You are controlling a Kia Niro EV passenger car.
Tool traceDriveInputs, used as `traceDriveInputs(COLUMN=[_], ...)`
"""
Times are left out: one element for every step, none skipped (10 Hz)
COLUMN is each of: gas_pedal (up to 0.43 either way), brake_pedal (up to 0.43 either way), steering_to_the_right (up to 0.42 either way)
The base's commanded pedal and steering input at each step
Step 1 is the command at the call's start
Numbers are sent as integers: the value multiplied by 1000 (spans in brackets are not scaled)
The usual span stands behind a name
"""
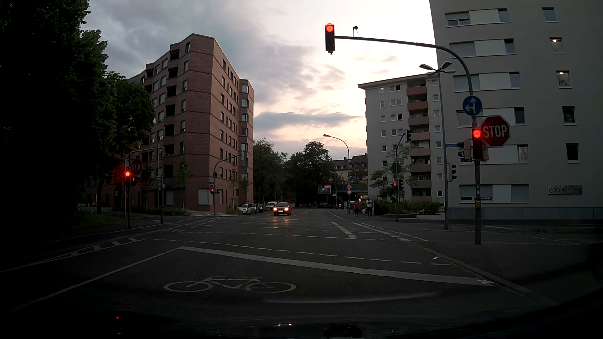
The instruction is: Follow the waypoints while adhering to traffic rules and regulations
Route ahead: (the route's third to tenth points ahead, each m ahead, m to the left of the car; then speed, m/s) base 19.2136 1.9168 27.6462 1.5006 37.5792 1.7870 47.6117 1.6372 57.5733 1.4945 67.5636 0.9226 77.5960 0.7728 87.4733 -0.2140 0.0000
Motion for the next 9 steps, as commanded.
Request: traceDriveInputs(gas_pedal=[0,0,0,0,0,0,0,0,0], brake_pedal=[201,201,201,201,201,201,201,201,201], steering_to_the_right=[-8,-8,-8,-8,-8,-8,-8,-8,-8])
